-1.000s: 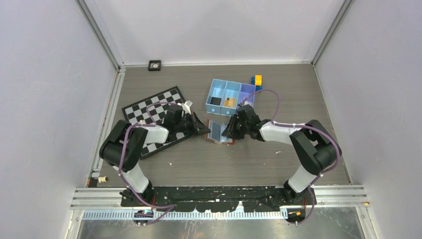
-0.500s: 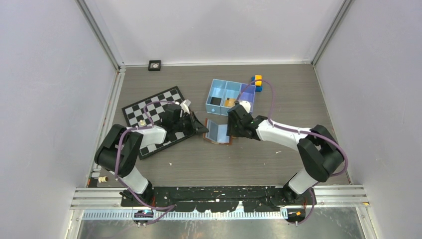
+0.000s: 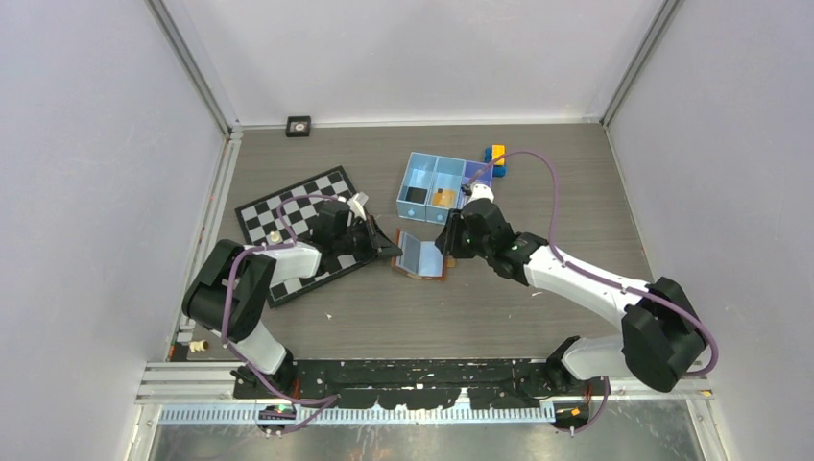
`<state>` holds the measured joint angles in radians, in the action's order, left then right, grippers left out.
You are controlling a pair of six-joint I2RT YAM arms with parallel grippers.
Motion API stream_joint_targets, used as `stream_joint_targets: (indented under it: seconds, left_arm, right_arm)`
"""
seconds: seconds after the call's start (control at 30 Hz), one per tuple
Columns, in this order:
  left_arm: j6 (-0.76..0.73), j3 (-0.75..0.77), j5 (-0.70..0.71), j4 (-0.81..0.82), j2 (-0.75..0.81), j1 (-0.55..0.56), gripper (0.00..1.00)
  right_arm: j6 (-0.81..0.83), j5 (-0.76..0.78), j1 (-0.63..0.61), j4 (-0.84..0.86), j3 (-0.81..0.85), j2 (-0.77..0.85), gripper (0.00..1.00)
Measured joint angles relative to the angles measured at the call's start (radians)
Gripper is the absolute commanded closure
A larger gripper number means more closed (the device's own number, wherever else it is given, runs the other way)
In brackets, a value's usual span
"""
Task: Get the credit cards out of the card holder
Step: Open the card holder at the center of the board.
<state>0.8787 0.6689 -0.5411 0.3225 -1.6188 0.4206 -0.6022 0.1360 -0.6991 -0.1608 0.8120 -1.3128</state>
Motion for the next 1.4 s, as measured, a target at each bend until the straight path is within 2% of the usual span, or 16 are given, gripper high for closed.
stream_joint_targets:
  seconds: [0.13, 0.23, 0.53, 0.83, 0.97, 1.4]
  left_arm:
    - [0.002, 0.0, -0.002, 0.0, 0.0, 0.0, 0.98]
    - [0.003, 0.0, -0.002, 0.0, 0.0, 0.0, 0.98]
    - [0.003, 0.0, -0.003, 0.001, 0.0, 0.0, 0.98]
    - [0.002, 0.0, -0.002, 0.0, 0.005, 0.0, 0.98]
    - [0.001, 0.0, -0.002, -0.001, 0.005, 0.0, 0.97]
    - [0.002, 0.0, -0.013, 0.002, 0.005, 0.0, 0.7]
  right_arm:
    - [0.012, -0.133, 0.0, 0.077, -0.002, -0.04, 0.93]
    - [0.008, -0.206, 0.0, 0.122, -0.001, -0.1, 1.0]
    - [-0.019, -0.243, 0.009, 0.078, 0.079, -0.357, 0.99]
    - [-0.113, -0.292, 0.14, 0.076, 0.066, -0.388, 0.99]
    - [-0.127, -0.304, 0.142, 0.08, 0.062, -0.388, 1.0]
    - [-0.145, -0.344, 0.138, 0.105, 0.061, -0.404, 1.0]
